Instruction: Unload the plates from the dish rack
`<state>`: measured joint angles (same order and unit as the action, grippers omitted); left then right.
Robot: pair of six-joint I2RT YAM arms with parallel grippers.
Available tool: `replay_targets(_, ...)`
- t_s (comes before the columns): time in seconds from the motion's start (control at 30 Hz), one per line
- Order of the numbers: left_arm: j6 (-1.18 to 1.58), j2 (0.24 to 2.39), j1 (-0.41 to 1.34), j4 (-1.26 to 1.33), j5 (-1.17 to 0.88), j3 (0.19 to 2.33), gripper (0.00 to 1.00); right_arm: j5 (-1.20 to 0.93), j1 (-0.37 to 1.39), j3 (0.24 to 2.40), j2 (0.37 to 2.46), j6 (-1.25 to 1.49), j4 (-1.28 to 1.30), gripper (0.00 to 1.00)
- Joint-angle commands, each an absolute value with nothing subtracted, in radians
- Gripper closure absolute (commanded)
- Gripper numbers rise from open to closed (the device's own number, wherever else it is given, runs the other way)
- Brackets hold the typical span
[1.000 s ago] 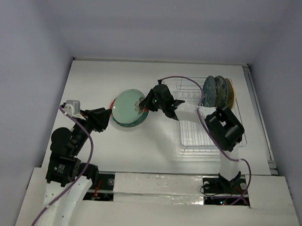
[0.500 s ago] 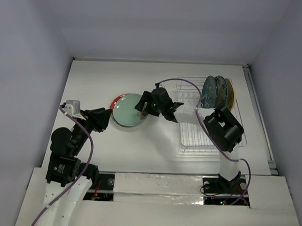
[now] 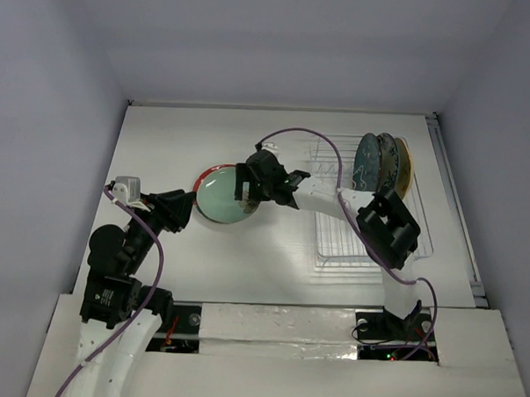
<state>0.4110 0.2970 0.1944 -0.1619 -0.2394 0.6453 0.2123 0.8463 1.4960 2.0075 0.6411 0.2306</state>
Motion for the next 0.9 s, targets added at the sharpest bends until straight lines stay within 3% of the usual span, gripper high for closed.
replay_targets(0.0,0.414,0.284,0.190,-0.117,-0.252,0.637,0.65,0.305,0.865,1.565,2.037,0.568,0.334,0.00)
replay_targets(0.17,0.414,0.285,0.190,-0.118,-0.250,0.637,0.65,0.385,0.874,1.511,1.896,0.549,0.324,0.10)
replay_targets(0.27,0.414,0.284,0.190,-0.120,-0.250,0.637,0.65,0.436,0.874,1.451,1.724,0.517,0.307,0.34)
replay_targets(0.3,0.414,0.284,0.190,-0.120,-0.250,0.638,0.65,0.486,0.874,1.437,1.679,0.506,0.311,0.52)
replay_targets(0.37,0.414,0.282,0.190,-0.120,-0.250,0.637,0.65,0.550,0.874,1.399,1.587,0.480,0.336,0.73)
replay_targets(0.4,0.414,0.282,0.190,-0.118,-0.249,0.638,0.66,0.608,0.859,1.385,1.504,0.474,0.348,0.90)
replay_targets(0.47,0.413,0.282,0.190,-0.120,-0.247,0.638,0.74,0.668,0.804,1.336,1.401,0.454,0.391,1.00)
replay_targets(0.6,0.410,0.281,0.190,-0.127,-0.227,0.647,0.94,0.730,0.669,1.243,1.296,0.442,0.460,1.00)
replay_targets(0.63,0.408,0.276,0.190,-0.132,-0.218,0.649,0.97,0.738,0.640,1.221,1.248,0.439,0.466,0.95)
replay_targets(0.67,0.408,0.275,0.190,-0.135,-0.212,0.650,1.00,0.738,0.611,1.201,1.226,0.433,0.469,0.88)
replay_targets(0.7,0.407,0.273,0.190,-0.135,-0.207,0.649,1.00,0.726,0.582,1.181,1.206,0.427,0.469,0.63)
replay_targets(0.73,0.408,0.275,0.190,-0.137,-0.209,0.649,1.00,0.719,0.533,1.152,1.180,0.417,0.469,0.50)
replay_targets(0.8,0.408,0.282,0.190,-0.132,-0.216,0.647,0.97,0.704,0.499,1.137,1.175,0.400,0.472,0.39)
replay_targets(0.87,0.410,0.288,0.190,-0.130,-0.219,0.646,0.92,0.693,0.476,1.132,1.195,0.393,0.479,0.39)
